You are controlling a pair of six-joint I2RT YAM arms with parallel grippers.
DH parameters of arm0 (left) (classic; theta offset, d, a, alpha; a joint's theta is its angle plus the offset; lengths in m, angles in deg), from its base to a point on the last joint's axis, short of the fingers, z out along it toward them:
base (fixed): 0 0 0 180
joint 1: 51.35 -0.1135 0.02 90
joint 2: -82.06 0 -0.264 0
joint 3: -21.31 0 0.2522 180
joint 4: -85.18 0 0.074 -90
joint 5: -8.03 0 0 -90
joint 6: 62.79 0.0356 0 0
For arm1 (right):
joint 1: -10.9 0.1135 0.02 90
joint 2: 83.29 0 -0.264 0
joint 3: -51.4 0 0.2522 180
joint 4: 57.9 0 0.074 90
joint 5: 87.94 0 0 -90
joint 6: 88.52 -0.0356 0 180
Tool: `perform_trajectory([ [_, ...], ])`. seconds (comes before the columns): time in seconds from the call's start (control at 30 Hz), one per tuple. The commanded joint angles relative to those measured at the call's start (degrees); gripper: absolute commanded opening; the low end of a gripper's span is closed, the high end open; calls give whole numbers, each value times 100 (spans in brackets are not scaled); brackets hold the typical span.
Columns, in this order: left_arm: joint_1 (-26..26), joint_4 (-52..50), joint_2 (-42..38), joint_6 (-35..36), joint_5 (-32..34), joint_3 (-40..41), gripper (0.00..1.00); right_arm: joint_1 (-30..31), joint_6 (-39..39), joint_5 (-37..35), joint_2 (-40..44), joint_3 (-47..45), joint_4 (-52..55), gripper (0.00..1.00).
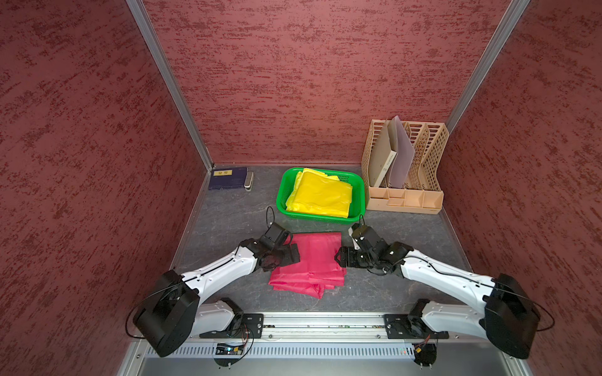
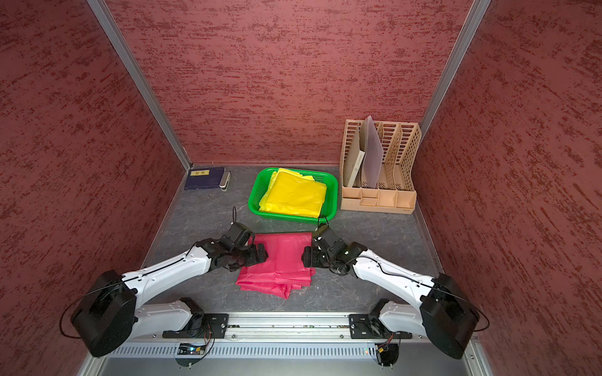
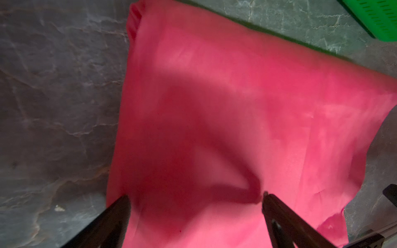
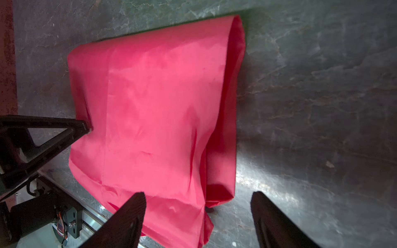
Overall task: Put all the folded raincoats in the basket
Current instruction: Move the raincoat to the center of the board, then pick up the raincoat from the center of the board.
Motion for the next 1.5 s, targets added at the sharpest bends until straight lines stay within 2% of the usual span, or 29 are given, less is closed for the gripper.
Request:
perform_trajectory([
  [0.0,-53,-347,-127,115,-4,-236,100,-135,72,100,-57,220,302,85],
  [0.2,-247,-719,-459,323,-212,-407,100,-424,316,755,-591,346,-58,92],
  [0.4,-276,-1100,-366,304,-211,-413,100,-507,398,1297,-1213,451,-482,96],
  [0.6,-314,-843,-282,238,-557,-142,100,-507,430,1308,-1621,468,-554,96],
  [0.8,-334,-905,-47,307,-357,-80,100,-507,427,1180,-1527,341,-544,97],
  [0.93,-324,-525,199,350,-502,-19,100,-499,399,1312,-1655,312,-717,97],
  [1.2,-94,-125,493,275,-709,0,97,-361,165,1438,-1844,100,-1193,91],
  [1.47,87,320,682,49,-742,96,82,-165,-94,1396,-1968,-48,-1579,74],
])
